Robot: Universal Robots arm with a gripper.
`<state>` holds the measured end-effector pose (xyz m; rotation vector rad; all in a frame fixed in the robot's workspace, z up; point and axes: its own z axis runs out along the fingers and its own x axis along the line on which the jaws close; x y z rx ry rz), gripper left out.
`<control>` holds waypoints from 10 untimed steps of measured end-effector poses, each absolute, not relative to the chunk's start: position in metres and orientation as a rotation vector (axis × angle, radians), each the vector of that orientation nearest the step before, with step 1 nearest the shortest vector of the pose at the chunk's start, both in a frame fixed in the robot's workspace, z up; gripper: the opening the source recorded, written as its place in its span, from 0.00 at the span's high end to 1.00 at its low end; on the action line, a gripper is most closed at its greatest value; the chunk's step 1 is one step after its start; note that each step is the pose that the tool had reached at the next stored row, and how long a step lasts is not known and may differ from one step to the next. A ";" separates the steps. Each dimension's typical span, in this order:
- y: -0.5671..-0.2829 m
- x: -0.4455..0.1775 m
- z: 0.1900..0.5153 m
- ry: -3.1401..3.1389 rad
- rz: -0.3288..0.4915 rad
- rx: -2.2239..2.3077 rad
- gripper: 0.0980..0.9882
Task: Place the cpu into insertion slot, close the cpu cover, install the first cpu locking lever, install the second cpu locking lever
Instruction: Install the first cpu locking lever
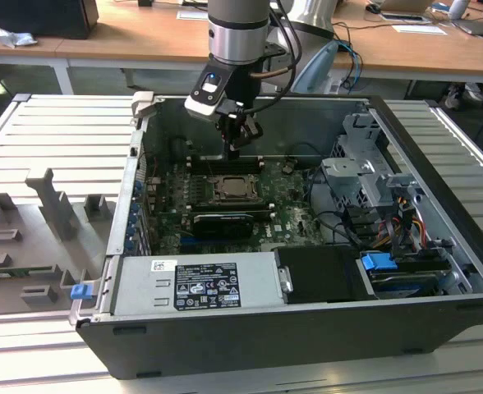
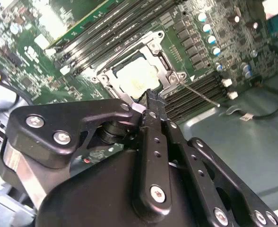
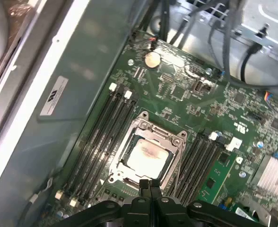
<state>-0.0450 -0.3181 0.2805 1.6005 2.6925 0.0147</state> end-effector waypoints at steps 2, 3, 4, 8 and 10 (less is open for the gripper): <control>-0.318 -0.045 0.280 2.729 0.015 1.539 0.99; -0.318 -0.045 0.280 2.744 0.015 1.511 0.99; -0.318 -0.045 0.280 2.756 0.015 1.489 0.99; -0.318 -0.045 0.280 2.814 0.015 1.378 0.99; -0.318 -0.045 0.279 2.833 0.015 1.337 0.99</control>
